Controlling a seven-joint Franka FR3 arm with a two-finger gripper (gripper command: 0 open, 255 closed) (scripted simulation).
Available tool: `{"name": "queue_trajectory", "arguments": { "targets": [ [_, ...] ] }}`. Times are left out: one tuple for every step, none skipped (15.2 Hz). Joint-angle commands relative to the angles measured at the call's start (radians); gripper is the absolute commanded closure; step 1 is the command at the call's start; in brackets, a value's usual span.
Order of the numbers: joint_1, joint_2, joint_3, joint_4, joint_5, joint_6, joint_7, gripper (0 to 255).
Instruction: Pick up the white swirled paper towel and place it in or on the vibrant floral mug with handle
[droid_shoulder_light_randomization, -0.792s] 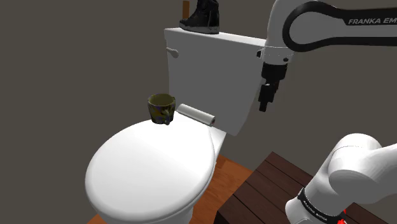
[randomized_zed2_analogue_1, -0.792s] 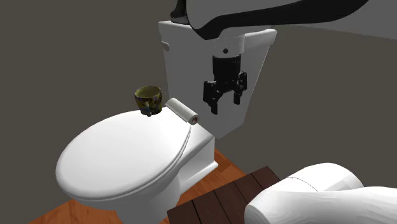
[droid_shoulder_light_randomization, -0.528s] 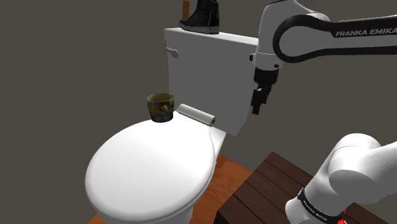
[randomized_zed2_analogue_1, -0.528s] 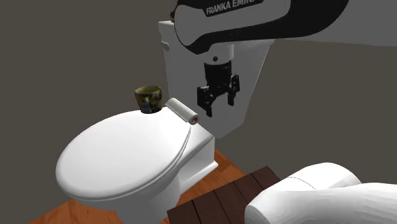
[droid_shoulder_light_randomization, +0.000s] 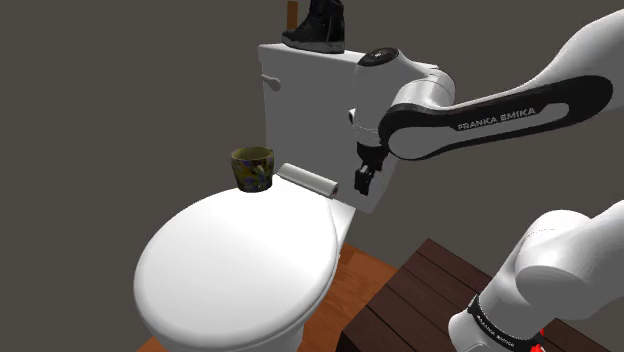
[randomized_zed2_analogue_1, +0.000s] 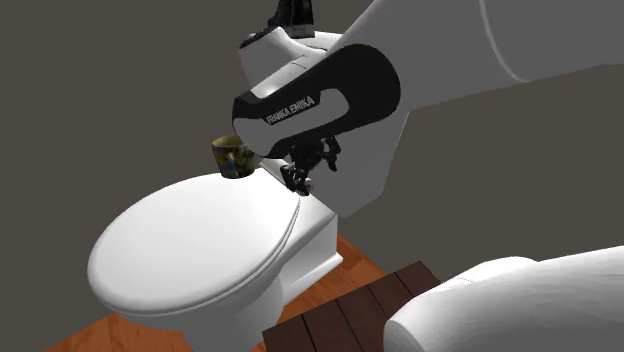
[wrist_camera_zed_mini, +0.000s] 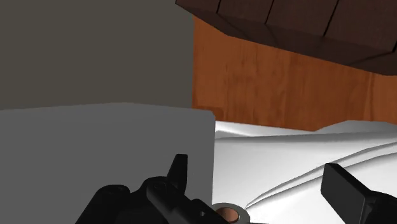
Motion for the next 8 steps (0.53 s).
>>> {"name": "queue_trajectory", "arguments": {
  "targets": [
    [-0.023, 0.077, 0.051, 0.015, -0.085, 0.064, 0.070, 0],
    [-0.035, 0.117, 0.076, 0.025, -0.133, 0.090, 0.112, 0],
    [-0.049, 0.158, 0.102, 0.037, -0.185, 0.111, 0.155, 0],
    [-0.063, 0.202, 0.127, 0.051, -0.241, 0.127, 0.202, 0],
    [-0.076, 0.247, 0.151, 0.069, -0.301, 0.139, 0.251, 0],
    [-0.087, 0.294, 0.172, 0.088, -0.365, 0.144, 0.302, 0],
    [-0.096, 0.342, 0.191, 0.111, -0.431, 0.143, 0.354, 0],
    [-0.103, 0.392, 0.207, 0.135, -0.499, 0.137, 0.405, 0]
  ]
}}
